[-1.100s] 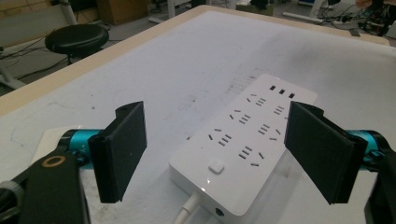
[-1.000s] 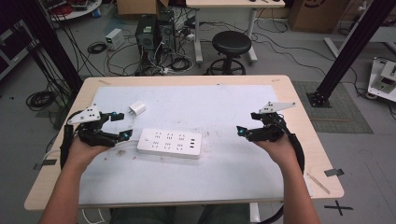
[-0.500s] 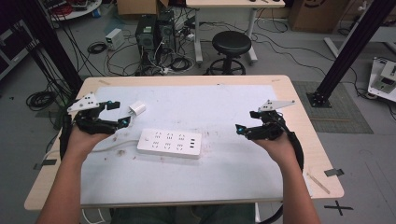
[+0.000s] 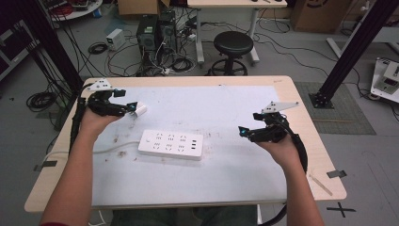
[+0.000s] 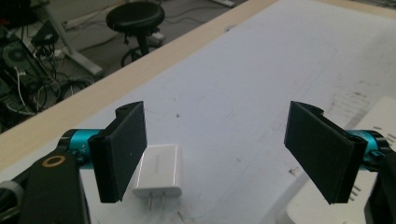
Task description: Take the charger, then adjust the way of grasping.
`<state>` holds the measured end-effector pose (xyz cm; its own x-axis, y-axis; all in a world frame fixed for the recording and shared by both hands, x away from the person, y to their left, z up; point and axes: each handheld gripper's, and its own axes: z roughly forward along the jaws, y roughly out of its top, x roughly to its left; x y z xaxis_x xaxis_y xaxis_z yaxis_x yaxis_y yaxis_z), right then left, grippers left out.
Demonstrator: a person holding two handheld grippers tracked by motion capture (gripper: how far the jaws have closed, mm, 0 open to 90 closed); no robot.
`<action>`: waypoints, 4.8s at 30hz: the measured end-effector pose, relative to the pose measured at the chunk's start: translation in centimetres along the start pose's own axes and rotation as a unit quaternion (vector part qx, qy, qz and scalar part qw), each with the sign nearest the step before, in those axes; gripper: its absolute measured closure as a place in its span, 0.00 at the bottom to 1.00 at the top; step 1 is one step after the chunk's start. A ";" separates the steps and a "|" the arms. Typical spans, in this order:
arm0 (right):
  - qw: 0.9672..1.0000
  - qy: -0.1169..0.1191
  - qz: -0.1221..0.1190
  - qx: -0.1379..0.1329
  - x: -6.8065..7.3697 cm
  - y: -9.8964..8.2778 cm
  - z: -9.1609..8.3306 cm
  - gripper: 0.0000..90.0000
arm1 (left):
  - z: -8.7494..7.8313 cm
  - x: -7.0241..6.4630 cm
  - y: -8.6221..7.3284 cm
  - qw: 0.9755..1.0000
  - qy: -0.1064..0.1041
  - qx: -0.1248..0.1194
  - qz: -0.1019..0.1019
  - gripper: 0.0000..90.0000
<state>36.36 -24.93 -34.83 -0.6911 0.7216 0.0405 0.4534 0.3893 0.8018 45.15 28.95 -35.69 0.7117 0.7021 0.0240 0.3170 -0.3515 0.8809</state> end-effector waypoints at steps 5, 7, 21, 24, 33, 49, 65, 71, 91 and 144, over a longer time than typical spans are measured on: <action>1.000 0.000 -0.003 0.004 0.1 0.0 0.2 0.19 | 1.2 0.9 -0.1 1.000 -0.001 0.022 -0.004 0.24; 1.000 0.000 -0.001 0.007 0.2 0.1 0.4 0.19 | 2.7 2.0 -0.6 0.999 0.004 0.037 -0.015 0.24; 1.000 -0.005 0.005 0.007 0.3 -0.2 0.2 0.19 | 6.5 4.2 -3.2 0.995 0.025 0.094 -0.038 0.24; 1.000 -0.006 0.007 0.010 0.4 -0.3 0.1 0.19 | 7.2 4.5 -3.9 0.993 0.028 0.106 -0.043 0.24; 1.000 -0.008 0.004 0.011 0.5 -0.3 0.2 0.19 | 7.9 4.6 -4.6 0.992 0.023 0.117 -0.050 0.24; 1.000 -0.008 0.005 0.012 0.6 -0.2 0.2 0.19 | 8.7 4.6 -5.3 0.989 0.028 0.140 -0.046 0.33; 1.000 -0.007 0.007 0.013 0.4 -0.2 0.4 0.19 | 8.8 4.4 -5.2 0.989 0.023 0.141 -0.029 0.44; 1.000 -0.005 0.008 0.015 0.4 -0.2 0.4 0.19 | 8.7 4.3 -5.1 0.989 0.023 0.145 -0.026 0.47; 1.000 0.008 -0.008 0.008 1.2 0.2 0.4 0.19 | 2.8 0.9 -0.5 0.995 0.000 0.092 0.035 0.47; 0.999 0.026 -0.023 -0.007 2.3 0.6 -1.0 0.19 | -3.4 -9.0 0.6 0.987 -0.075 0.046 0.137 0.47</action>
<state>34.54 -23.59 -33.67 -0.7398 0.6719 0.0345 0.4134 0.4136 0.8112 36.84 24.51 -33.75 0.8610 0.4761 0.1789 0.1510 -0.5751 0.8040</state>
